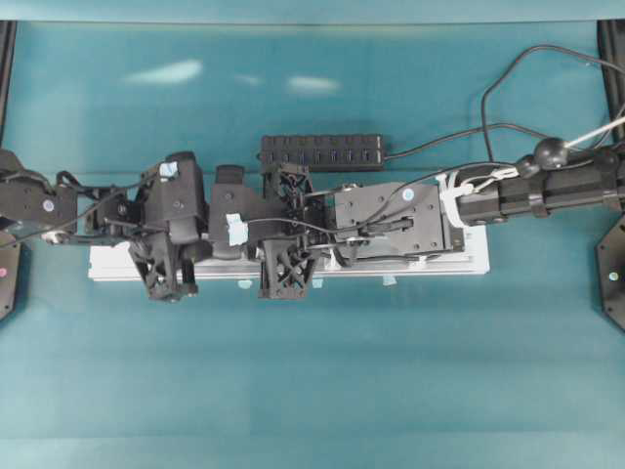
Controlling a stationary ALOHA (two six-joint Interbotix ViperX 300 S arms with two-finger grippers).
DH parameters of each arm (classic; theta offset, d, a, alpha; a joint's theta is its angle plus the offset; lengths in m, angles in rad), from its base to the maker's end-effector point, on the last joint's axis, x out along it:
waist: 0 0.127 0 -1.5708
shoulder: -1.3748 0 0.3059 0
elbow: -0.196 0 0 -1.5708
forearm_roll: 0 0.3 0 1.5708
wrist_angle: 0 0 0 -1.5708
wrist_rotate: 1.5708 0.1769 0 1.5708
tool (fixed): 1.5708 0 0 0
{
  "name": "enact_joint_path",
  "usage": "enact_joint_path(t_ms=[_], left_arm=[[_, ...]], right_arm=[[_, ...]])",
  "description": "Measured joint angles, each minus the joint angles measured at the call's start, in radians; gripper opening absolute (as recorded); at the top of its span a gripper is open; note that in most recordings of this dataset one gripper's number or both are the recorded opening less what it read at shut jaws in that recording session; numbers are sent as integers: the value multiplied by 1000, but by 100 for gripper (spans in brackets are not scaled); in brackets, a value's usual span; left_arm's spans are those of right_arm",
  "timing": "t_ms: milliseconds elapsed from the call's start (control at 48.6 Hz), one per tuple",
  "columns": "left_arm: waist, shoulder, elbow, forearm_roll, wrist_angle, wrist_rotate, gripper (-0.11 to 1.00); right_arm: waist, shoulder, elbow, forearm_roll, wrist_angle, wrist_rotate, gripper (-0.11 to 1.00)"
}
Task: Pass the USB cable through three rings with both arms.
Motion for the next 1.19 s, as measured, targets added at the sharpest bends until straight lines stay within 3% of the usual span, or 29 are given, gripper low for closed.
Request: enact_joint_path(t_ms=[185, 679, 823, 1070, 1132, 1194], left_arm=[[0, 0, 0, 0, 0, 44, 22], [0, 0, 0, 0, 3, 40, 22], [-2, -8, 0, 0, 9, 40, 22], [-2, -31, -2, 0, 63, 38, 22], [-2, -35, -2, 0, 75, 38, 22], [-2, -38, -2, 0, 86, 38, 22]], right_arm=[[0, 0, 0, 2, 0, -2, -6], [3, -3, 0, 3, 5, 0, -3], [18, -20, 12, 3, 17, 0, 19], [32, -69, 69, 5, 11, 0, 88], [29, -84, 78, 5, 8, 2, 95], [26, -97, 86, 5, 3, 0, 93]])
